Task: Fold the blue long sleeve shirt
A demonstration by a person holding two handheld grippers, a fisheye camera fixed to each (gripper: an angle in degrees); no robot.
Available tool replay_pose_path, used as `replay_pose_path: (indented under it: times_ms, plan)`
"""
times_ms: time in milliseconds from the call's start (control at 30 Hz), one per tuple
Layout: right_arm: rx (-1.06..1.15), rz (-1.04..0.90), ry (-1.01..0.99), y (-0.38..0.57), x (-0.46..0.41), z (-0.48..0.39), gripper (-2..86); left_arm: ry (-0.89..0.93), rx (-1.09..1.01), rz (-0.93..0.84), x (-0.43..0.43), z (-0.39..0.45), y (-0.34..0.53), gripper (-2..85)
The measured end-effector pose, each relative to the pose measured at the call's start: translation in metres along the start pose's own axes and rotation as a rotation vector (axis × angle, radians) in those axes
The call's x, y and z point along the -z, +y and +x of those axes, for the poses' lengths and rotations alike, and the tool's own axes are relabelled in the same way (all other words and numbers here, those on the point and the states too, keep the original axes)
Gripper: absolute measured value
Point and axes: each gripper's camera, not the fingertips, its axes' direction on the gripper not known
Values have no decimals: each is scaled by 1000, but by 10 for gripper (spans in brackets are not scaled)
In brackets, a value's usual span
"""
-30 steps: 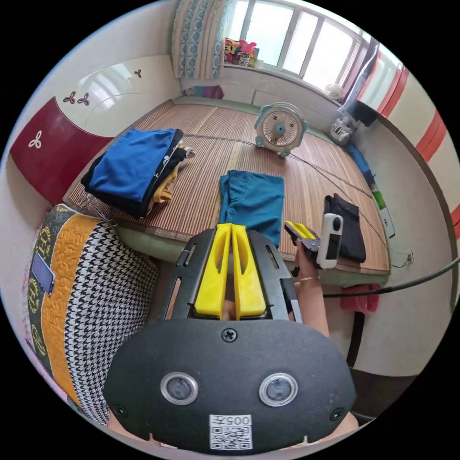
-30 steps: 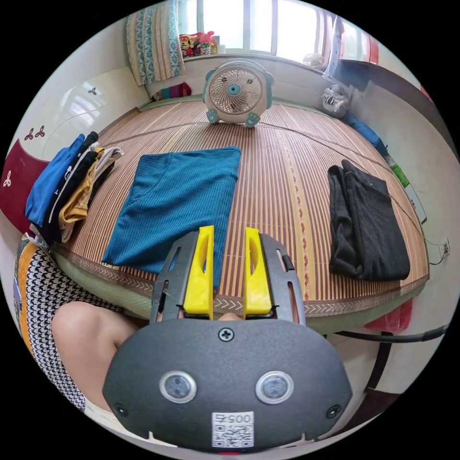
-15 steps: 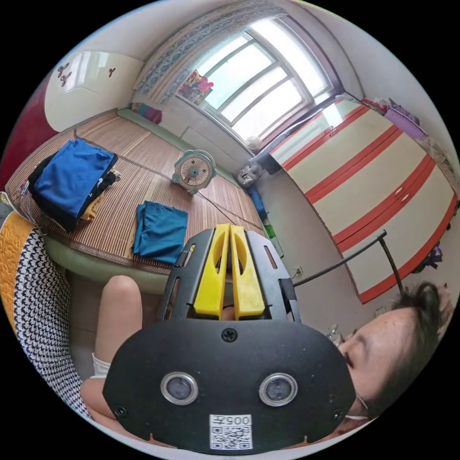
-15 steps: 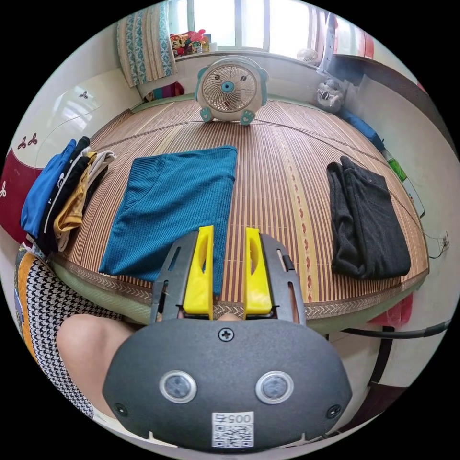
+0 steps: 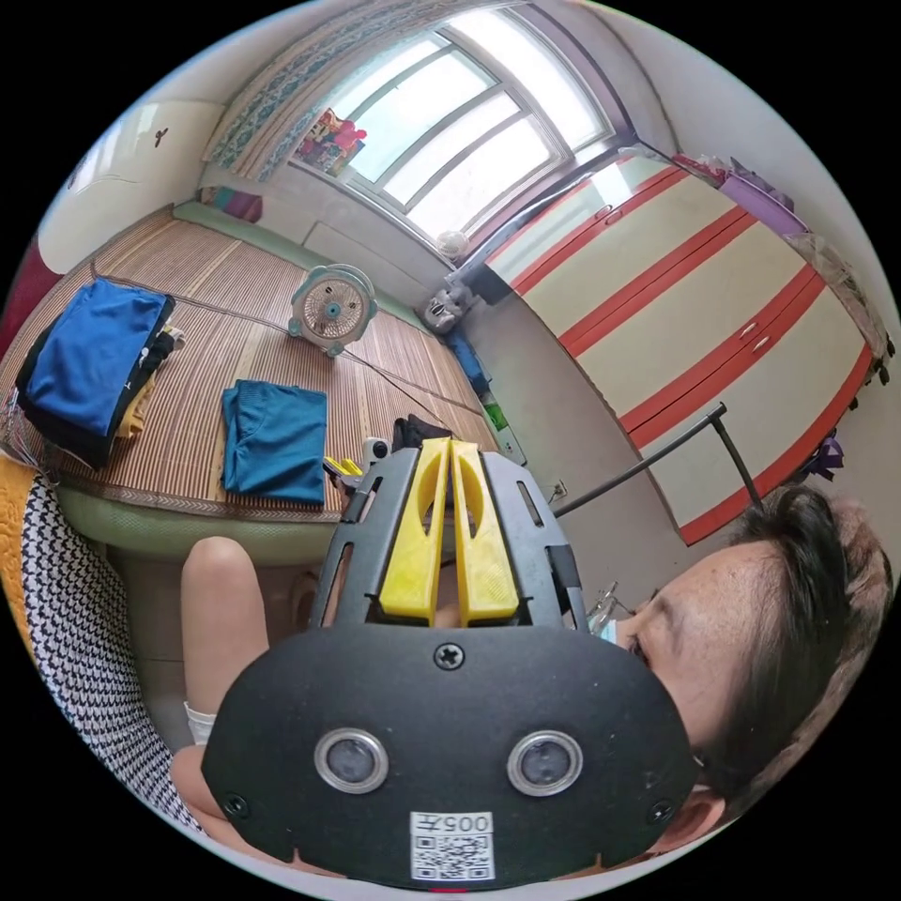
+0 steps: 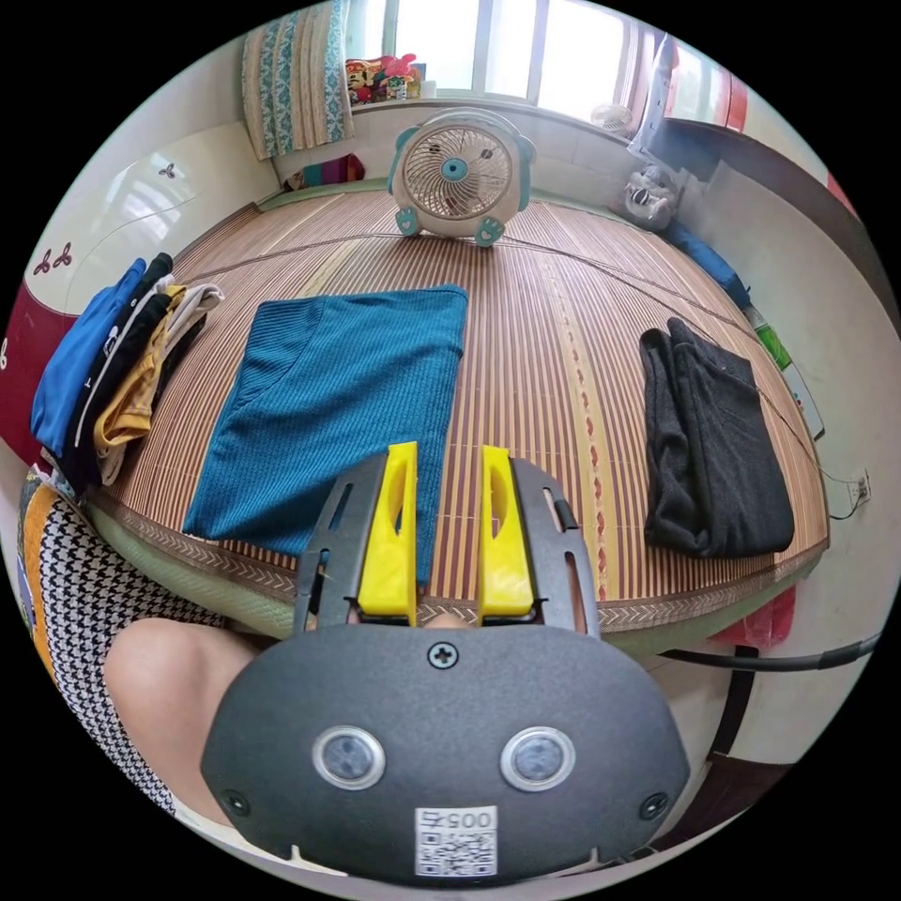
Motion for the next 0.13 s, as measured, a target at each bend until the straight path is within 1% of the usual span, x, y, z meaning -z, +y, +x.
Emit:
replay_pose_path:
  times_ms: [133]
  plan:
    - [-3, -5, -2, 0, 0, 0, 81, 5, 7, -9, 3, -5, -1, -7]
